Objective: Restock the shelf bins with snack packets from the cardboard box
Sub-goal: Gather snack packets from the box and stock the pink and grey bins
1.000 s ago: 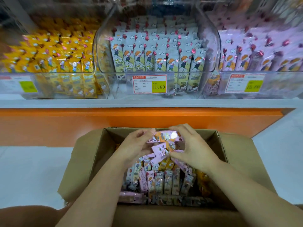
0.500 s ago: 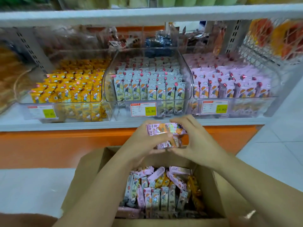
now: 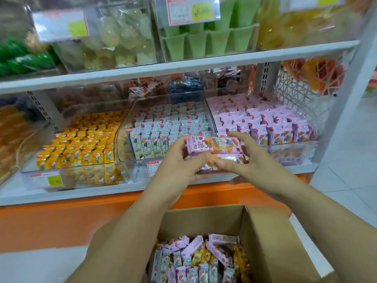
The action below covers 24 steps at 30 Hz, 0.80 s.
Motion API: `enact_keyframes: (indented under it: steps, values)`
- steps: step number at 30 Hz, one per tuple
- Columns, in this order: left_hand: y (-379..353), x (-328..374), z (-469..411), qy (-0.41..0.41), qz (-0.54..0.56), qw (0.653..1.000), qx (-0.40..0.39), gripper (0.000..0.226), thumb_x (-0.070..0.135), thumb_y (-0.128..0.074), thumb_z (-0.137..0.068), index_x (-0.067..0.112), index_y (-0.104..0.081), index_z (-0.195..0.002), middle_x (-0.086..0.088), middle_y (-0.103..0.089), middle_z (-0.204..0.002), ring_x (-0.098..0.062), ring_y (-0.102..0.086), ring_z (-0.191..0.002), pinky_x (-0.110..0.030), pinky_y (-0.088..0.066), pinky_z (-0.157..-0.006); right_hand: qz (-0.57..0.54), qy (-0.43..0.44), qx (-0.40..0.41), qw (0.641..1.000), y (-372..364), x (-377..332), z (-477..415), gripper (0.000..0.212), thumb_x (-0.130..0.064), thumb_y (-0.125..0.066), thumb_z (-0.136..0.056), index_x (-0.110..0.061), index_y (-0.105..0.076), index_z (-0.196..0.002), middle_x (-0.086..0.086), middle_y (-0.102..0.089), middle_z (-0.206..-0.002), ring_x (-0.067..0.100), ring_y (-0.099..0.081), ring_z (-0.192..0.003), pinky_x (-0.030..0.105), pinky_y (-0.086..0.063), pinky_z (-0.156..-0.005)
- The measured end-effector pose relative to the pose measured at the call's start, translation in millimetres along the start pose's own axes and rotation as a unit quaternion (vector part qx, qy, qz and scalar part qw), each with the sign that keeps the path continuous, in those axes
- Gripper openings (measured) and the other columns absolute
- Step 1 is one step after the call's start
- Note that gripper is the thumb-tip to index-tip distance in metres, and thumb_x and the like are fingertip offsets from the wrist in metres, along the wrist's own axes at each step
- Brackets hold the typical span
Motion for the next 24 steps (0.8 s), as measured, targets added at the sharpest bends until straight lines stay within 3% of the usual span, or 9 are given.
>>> enact_keyframes:
  steps: [2,4,8,11,14,16,18,21,24]
  values:
    - [-4.7,1.5,-5.1,0.003,0.017,1.0,0.001,0.024,0.007,-0.061,-0.089,0.023,-0.056,-0.106,0.001,-0.068,-0.109,-0.017,-0.069,-0.096,-0.035,-0.058,-0.076,-0.129,-0.051,0.007,0.99,9.8,4.5,-5.0,0.066,-0.025,-0.071,-0.072,-0.034,-0.043,-0.131,-0.006,-0.055,-0.113,0.004,-0.067,-0.074,0.03,-0.059,-0.069]
    - [-10.2,3.8,-12.0,0.004,0.021,1.0,0.0,0.024,0.005,-0.06,-0.089,0.022,-0.056,-0.106,-0.001,-0.068,-0.109,-0.017,-0.069,-0.095,-0.036,-0.058,-0.078,-0.216,-0.065,0.021,0.974,20.8,2.2,-8.9,0.058,-0.021,-0.07,-0.071,-0.027,-0.05,-0.125,0.008,-0.055,-0.115,0.008,-0.063,-0.064,0.029,-0.056,-0.066]
    - [-24.1,15.6,-30.8,-0.021,-0.027,0.999,-0.024,0.029,0.007,-0.062,-0.089,0.028,-0.056,-0.108,0.0,-0.066,-0.114,-0.016,-0.067,-0.1,-0.038,-0.056,-0.086,-0.222,-0.022,0.058,0.973,48.5,-10.2,-18.6,0.037,-0.012,-0.066,-0.081,-0.022,-0.054,-0.114,0.005,-0.059,-0.104,0.012,-0.065,-0.077,0.03,-0.056,-0.063]
    - [-29.3,30.9,-46.7,-0.08,-0.178,0.981,-0.007,0.035,0.018,-0.064,-0.089,0.037,-0.051,-0.115,0.009,-0.056,-0.125,-0.011,-0.06,-0.108,-0.037,-0.05,-0.094,-0.062,0.074,0.143,0.985,81.9,-29.6,-25.4,0.032,-0.014,-0.071,-0.08,-0.032,-0.055,-0.101,-0.004,-0.058,-0.116,0.012,-0.064,-0.081,0.039,-0.057,-0.074]
    - [-30.5,36.3,-61.0,-0.14,-0.385,0.912,0.032,0.043,0.022,-0.06,-0.091,0.035,-0.044,-0.129,0.01,-0.045,-0.132,-0.005,-0.043,-0.122,-0.025,-0.033,-0.105,0.193,0.164,0.215,0.943,103.3,-49.4,-27.6,0.03,-0.013,-0.067,-0.085,-0.036,-0.051,-0.098,-0.011,-0.053,-0.12,-0.004,-0.051,-0.074,0.026,-0.042,-0.077]
    - [-35.7,27.3,-67.6,-0.157,-0.488,0.858,0.014,0.042,0.022,-0.059,-0.092,0.029,-0.048,-0.132,0.008,-0.041,-0.137,-0.007,-0.036,-0.129,-0.018,-0.022,-0.104,0.321,0.175,0.184,0.912,100.7,-51.3,-34.4,0.03,-0.013,-0.065,-0.087,-0.032,-0.052,-0.106,-0.007,-0.052,-0.12,0.005,-0.054,-0.088,0.022,-0.033,-0.08]
    - [-39.6,12.1,-71.5,-0.145,-0.536,0.832,-0.017,0.038,0.023,-0.058,-0.093,0.029,-0.051,-0.13,0.008,-0.035,-0.141,-0.01,-0.032,-0.133,-0.021,-0.022,-0.107,0.421,0.152,0.136,0.884,93.2,-45.2,-42.8,0.032,-0.013,-0.062,-0.089,-0.03,-0.054,-0.115,-0.005,-0.052,-0.124,0.017,-0.053,-0.099,0.03,-0.04,-0.085]
    - [-40.8,0.8,-72.2,-0.14,-0.534,0.833,-0.026,0.036,0.025,-0.059,-0.093,0.028,-0.054,-0.128,0.01,-0.025,-0.146,-0.01,-0.028,-0.135,-0.021,-0.023,-0.106,0.512,0.094,0.057,0.852,77.8,-30.2,-55.3,0.037,-0.011,-0.057,-0.091,-0.031,-0.052,-0.122,-0.003,-0.052,-0.126,0.019,-0.048,-0.111,0.038,-0.045,-0.087]
    - [-40.8,-3.9,-72.0,-0.139,-0.518,0.843,-0.03,0.034,0.024,-0.06,-0.092,0.029,-0.056,-0.125,0.012,-0.021,-0.149,-0.011,-0.026,-0.138,-0.022,-0.021,-0.107,0.525,0.075,0.024,0.847,64.5,-11.7,-65.1,0.048,-0.005,-0.053,-0.093,-0.032,-0.048,-0.132,0.001,-0.046,-0.135,0.022,-0.039,-0.122,0.044,-0.045,-0.091]
Point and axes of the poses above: each hand's wrist, its own z-axis away from the middle knuckle, its own y-axis out of the back of the hand, x = y × z, the point moved 7 cm from there along -z, towards the middle knuckle
